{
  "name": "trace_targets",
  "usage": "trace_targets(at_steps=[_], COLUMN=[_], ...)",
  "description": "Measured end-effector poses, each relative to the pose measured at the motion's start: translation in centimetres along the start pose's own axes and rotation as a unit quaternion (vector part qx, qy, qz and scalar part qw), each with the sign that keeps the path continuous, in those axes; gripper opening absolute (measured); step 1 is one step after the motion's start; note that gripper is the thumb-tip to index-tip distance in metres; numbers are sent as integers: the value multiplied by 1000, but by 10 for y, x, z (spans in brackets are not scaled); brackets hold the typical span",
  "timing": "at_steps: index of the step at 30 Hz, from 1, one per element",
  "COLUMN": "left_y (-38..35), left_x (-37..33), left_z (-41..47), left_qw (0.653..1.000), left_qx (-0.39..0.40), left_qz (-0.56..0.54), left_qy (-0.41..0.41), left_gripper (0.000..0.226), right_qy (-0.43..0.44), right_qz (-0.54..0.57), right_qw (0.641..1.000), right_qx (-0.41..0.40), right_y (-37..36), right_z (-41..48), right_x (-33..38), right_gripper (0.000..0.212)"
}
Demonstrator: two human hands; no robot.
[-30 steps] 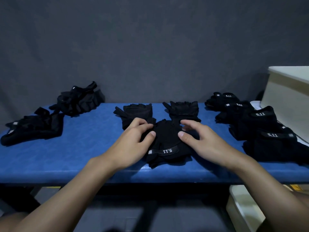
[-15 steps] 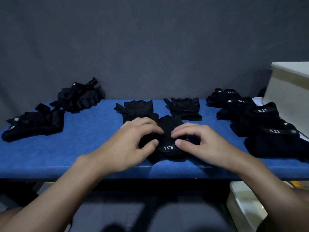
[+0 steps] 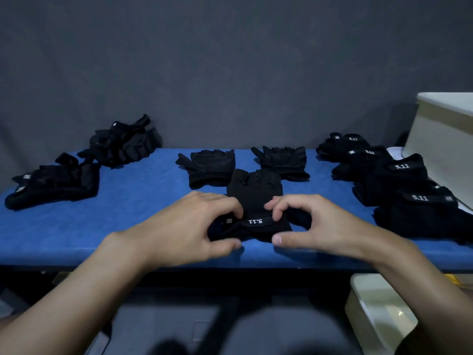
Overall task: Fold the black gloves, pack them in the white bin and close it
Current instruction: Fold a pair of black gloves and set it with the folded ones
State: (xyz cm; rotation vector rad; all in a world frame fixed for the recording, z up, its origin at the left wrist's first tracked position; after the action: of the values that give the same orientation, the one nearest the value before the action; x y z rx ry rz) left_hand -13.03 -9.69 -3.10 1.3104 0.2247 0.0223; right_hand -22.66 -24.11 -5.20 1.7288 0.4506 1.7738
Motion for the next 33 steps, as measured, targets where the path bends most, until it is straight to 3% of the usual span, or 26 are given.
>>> trace_targets(at_steps=[3, 14, 19, 25, 29, 33], left_y=[-2, 2, 0, 0, -3, -6], left_x=[3, 10, 16, 21, 26, 35], left_z=[-1, -2, -1, 4, 9, 13], left_qw=[1000, 997, 990, 962, 936, 923], left_qx=[9, -45, -60, -111, -138, -171], left_qz=[2, -53, -118, -226, -287, -291], left_qy=[6, 35, 55, 103, 148, 187], left_gripper=[41, 27, 38, 22, 15, 17], right_qy=[-16, 37, 21, 43, 25, 30], right_qz=[-41, -12, 12, 65, 97, 79], right_qw=[999, 998, 997, 987, 985, 981], right_qx=[25, -48, -74, -138, -139, -176], right_y=[-4, 4, 7, 14, 14, 18], right_z=[-3, -1, 0, 3, 4, 8], right_x=[-5, 4, 0, 6, 1, -3], right_gripper=[39, 16, 10, 12, 45, 47])
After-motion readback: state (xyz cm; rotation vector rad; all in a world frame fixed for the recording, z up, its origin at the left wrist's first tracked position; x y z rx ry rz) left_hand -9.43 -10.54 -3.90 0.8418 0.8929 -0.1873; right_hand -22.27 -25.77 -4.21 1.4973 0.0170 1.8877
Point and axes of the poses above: each hand's wrist, its own z-axis towards the middle knuckle, its own y-axis out of the back of the hand, x = y × z, the point moved 8 cm from there along z, towards the middle knuckle, and after that the axes turned 5 degrees about z, right-handed, at the moved point
